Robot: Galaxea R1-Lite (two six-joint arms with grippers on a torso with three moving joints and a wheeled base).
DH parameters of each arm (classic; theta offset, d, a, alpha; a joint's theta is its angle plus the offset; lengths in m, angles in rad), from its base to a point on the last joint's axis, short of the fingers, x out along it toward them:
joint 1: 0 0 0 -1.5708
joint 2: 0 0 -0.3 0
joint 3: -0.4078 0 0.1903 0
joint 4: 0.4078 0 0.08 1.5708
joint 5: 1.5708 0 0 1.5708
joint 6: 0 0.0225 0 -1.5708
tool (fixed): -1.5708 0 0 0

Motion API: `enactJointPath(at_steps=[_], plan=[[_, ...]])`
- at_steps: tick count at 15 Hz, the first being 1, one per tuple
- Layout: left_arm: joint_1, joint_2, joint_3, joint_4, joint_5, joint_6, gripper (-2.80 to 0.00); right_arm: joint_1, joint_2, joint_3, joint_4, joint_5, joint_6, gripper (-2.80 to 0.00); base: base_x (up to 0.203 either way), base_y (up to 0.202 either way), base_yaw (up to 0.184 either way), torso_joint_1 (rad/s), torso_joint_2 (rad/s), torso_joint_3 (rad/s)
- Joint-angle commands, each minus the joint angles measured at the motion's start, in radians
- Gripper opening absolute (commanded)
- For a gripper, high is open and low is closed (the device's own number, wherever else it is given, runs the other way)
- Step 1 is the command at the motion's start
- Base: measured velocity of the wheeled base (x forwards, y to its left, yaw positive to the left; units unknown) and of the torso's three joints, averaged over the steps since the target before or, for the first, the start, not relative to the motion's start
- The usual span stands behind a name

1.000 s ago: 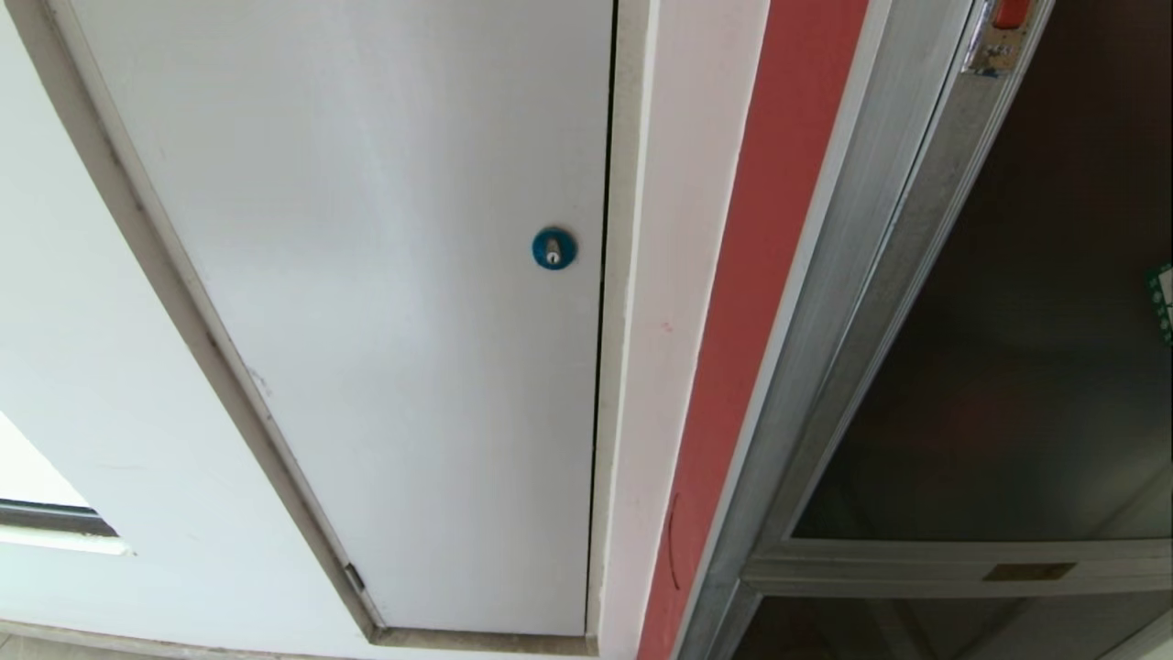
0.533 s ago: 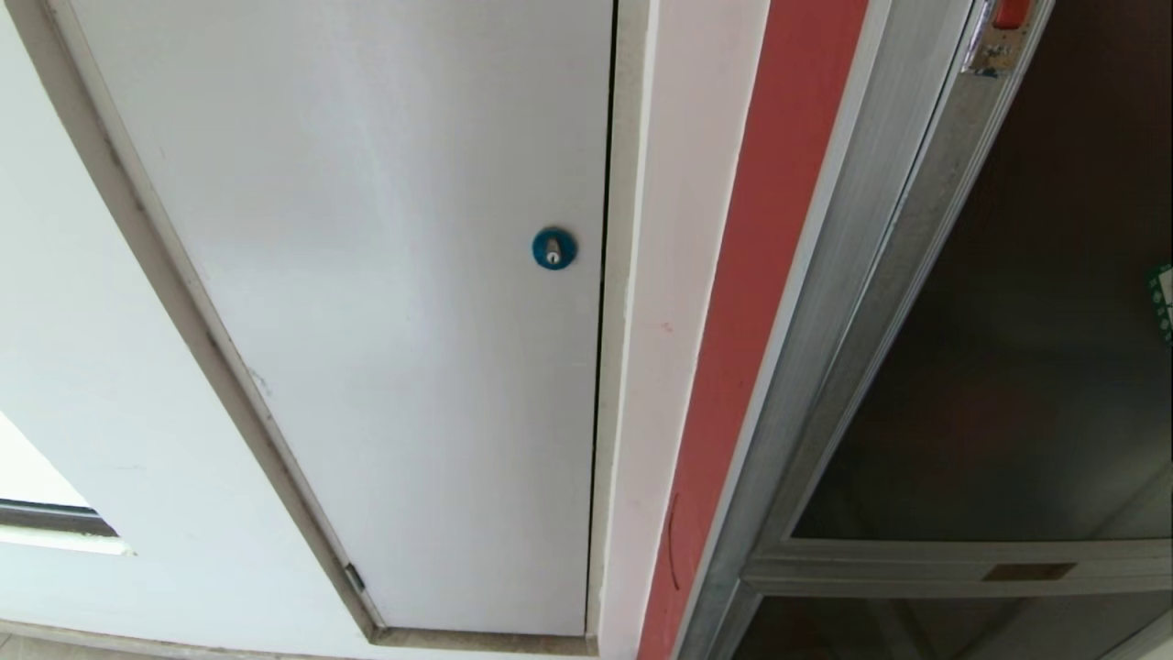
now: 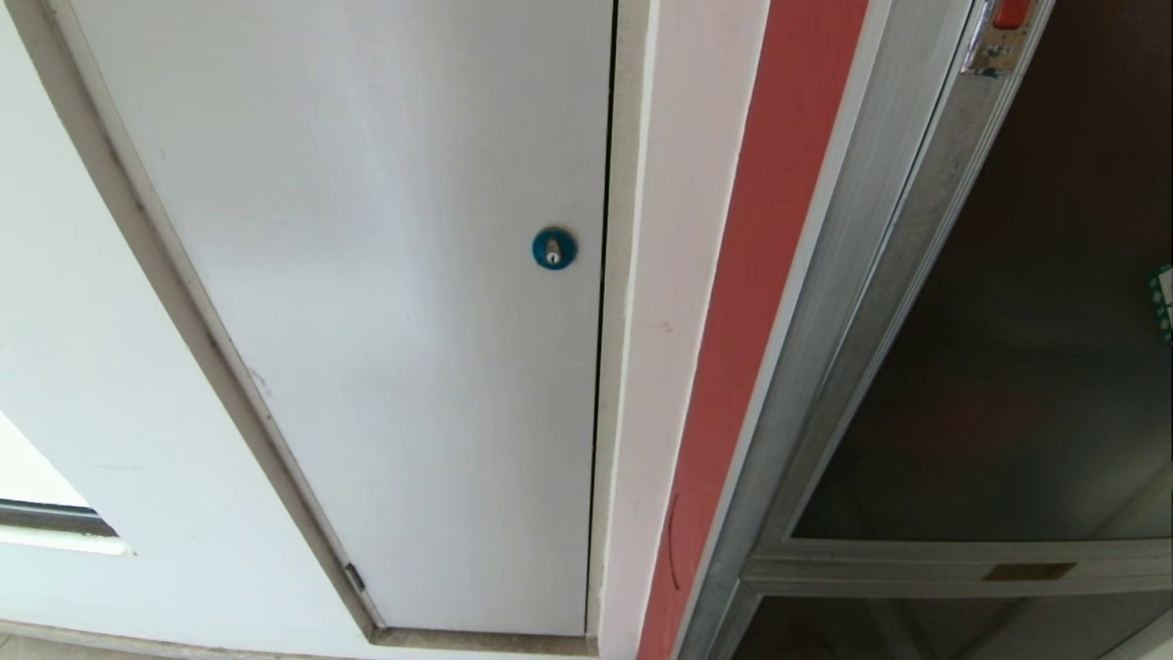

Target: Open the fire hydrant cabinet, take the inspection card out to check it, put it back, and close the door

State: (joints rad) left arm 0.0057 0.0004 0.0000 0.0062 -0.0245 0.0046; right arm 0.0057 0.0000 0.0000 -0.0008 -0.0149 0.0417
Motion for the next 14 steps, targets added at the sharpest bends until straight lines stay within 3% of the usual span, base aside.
enactJointPath(at_steps=[1, 14], plan=[[0.000, 0.001, 0.000, 0.000, 0.000, 0.000, -2.80, 0.000, 0.001, 0.000, -0.001, 0.000, 0.000, -2.80, 0.000, 0.000, 0.000, 0.000, 0.00, 0.000], [0.000, 0.001, 0.000, 0.001, 0.000, 0.000, -2.80, 0.000, 0.000, 0.000, -0.001, 0.000, 0.002, -2.80, 0.000, 0.000, 0.000, 0.000, 0.00, 0.000]])
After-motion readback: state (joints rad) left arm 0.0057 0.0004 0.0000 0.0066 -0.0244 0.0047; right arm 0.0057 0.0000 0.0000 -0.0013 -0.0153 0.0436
